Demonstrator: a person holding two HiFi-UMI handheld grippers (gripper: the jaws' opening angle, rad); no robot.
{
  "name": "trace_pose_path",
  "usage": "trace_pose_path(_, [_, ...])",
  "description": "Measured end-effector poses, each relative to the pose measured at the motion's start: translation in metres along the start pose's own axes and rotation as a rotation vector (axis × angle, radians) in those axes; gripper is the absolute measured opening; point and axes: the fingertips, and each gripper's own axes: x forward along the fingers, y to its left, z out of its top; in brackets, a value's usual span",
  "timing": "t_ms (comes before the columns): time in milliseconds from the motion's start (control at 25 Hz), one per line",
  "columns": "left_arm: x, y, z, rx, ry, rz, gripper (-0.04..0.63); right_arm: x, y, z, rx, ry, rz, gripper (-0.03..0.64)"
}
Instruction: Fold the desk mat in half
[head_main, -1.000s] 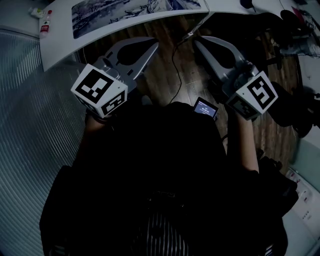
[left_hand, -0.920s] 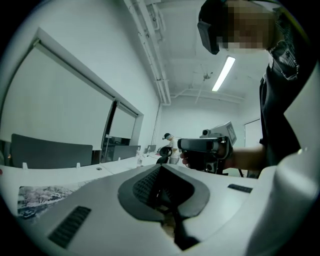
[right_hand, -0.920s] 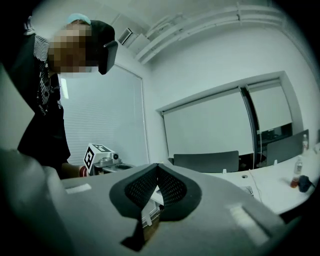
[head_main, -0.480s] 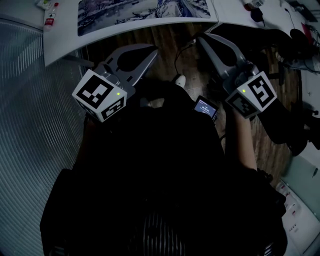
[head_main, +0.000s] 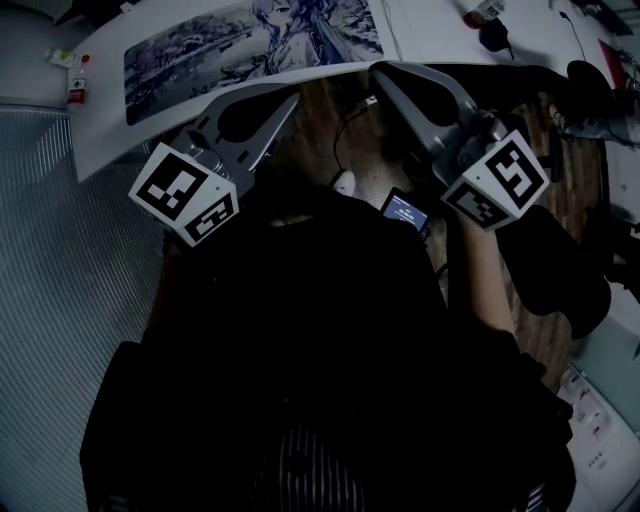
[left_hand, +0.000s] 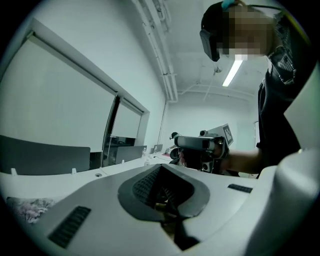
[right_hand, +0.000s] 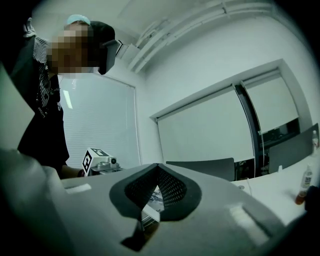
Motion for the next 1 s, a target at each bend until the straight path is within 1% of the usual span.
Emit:
trace_pose_path(120, [0.039, -0.003, 0.007, 0.015, 0.025, -0.008, 0.006, -0.018, -0.033, 0.006, 0.007, -0.005, 0.005, 0.005])
trace_pose_path(440, [0.113, 0.010, 0.013, 0.013, 0.102, 0.036, 0.006, -0.047, -0.109, 0.010, 0.058, -0.035, 0.013, 0.005])
trace_pose_path(600, [0.144, 0.023, 0.016, -0.020, 0.107, 0.066, 0.006, -0.062, -0.156, 0.001, 0.121, -0.046, -0.034, 0.005])
trace_pose_path(760, [0.158, 0.034, 0.017, -0.037, 0.109, 0.089, 0.006, -0.073, -0.188, -0.008, 0.160, -0.047, -0.051, 0.005])
trace_pose_path(1000, [0.163, 0.047, 0.014, -0.052, 0.131, 0.078, 0.006, -0.068, -0.210, -0.020, 0.192, -0.045, -0.081, 0.005])
